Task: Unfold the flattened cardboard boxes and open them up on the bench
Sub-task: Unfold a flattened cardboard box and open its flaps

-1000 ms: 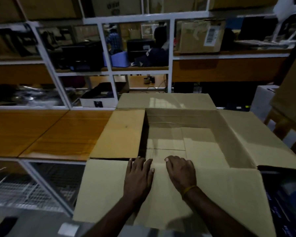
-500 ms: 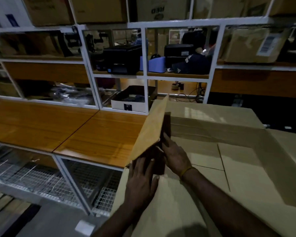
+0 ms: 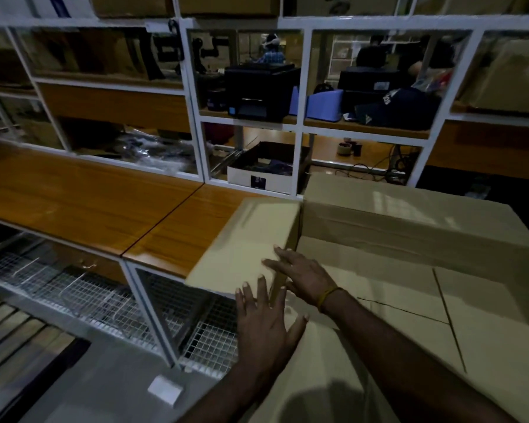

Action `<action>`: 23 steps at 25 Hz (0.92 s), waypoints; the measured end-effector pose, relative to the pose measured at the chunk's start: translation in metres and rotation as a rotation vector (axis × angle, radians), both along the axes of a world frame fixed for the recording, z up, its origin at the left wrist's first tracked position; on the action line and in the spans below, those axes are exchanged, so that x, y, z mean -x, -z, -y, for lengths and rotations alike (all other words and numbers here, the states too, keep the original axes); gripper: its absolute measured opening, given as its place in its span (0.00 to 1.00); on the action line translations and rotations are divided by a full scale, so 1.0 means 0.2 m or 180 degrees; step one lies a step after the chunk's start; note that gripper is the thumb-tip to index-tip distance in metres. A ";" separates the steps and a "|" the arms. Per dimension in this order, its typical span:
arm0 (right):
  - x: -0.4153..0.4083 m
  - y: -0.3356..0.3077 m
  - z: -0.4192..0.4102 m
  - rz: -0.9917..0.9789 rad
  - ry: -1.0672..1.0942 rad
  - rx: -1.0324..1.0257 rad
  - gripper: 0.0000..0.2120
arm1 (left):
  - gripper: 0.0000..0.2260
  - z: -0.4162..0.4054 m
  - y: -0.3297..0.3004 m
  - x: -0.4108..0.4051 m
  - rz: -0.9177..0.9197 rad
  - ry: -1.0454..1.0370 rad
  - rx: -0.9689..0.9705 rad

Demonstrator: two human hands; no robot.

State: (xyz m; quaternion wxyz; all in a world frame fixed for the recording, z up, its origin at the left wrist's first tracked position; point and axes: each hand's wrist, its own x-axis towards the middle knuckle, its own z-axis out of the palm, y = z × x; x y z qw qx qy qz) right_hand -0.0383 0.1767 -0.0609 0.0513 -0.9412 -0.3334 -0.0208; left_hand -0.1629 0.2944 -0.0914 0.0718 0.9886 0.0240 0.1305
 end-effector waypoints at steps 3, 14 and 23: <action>-0.02 0.03 -0.03 0.0101 -0.0018 -0.0292 0.25 | 0.31 -0.03 0.04 -0.01 -0.0018 -0.0009 0.0104; -0.04 0.10 -0.09 0.0020 0.0344 -0.0403 0.25 | 0.31 -0.12 0.08 -0.07 0.0252 0.0290 0.0466; 0.03 0.04 -0.25 -0.2317 0.2275 -0.2755 0.32 | 0.22 -0.19 0.14 -0.01 0.0337 0.0397 0.2675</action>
